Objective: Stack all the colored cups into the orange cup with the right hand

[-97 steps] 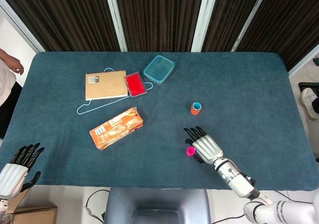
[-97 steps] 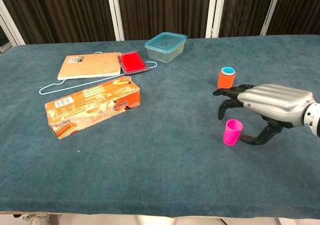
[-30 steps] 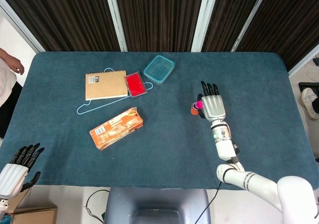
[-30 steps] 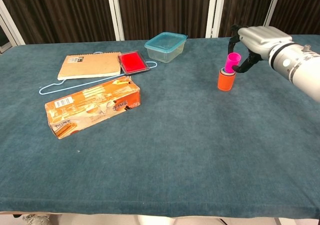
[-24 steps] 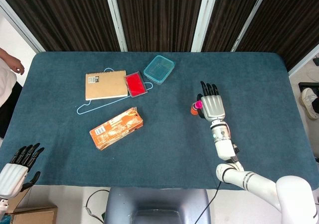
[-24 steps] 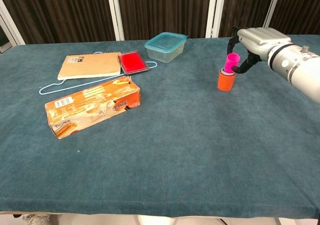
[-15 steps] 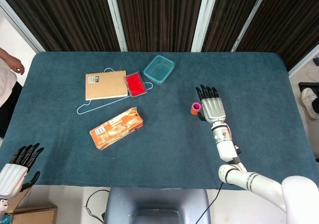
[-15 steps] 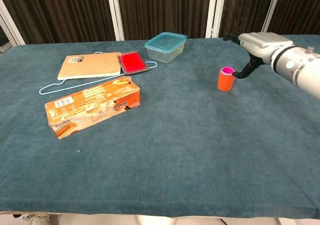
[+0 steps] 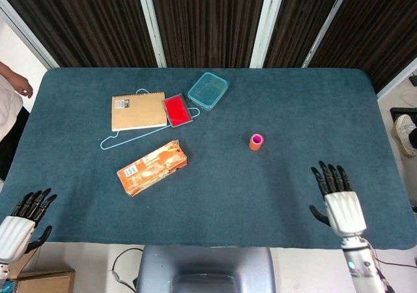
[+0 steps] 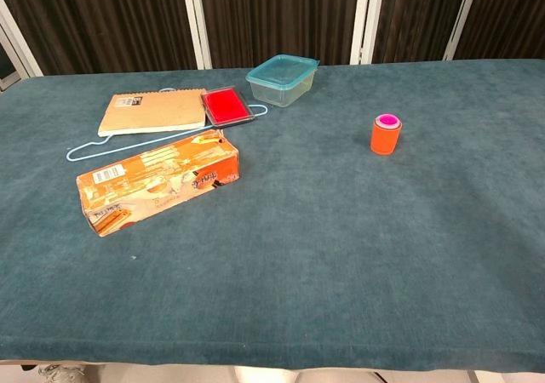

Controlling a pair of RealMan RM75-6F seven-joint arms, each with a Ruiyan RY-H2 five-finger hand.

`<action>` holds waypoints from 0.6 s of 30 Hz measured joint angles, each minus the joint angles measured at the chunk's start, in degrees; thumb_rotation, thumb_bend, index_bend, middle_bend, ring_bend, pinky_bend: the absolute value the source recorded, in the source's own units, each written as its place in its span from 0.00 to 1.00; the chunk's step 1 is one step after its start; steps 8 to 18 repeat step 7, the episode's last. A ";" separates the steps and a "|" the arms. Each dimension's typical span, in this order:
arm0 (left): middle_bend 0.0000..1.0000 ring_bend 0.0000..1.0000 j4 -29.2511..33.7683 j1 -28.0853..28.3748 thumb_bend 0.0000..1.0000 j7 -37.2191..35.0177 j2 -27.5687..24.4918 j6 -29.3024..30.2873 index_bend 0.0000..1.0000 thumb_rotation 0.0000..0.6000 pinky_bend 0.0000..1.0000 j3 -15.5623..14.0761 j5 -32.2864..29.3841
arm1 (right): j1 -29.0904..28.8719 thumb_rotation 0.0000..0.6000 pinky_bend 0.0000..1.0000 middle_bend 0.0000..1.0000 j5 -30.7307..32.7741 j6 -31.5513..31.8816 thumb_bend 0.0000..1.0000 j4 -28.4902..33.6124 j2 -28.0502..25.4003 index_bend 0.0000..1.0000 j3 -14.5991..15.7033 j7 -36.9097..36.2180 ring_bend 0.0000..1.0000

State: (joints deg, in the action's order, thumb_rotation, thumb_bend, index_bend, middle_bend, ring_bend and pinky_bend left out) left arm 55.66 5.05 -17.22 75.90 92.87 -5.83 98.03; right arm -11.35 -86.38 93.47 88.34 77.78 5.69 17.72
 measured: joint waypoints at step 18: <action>0.00 0.00 -0.65 -0.56 0.42 -0.01 0.31 1.55 0.00 1.00 0.09 0.13 0.24 | 2.06 1.00 0.00 0.00 -1.90 -1.32 0.32 1.21 -3.92 0.00 0.95 -2.53 0.00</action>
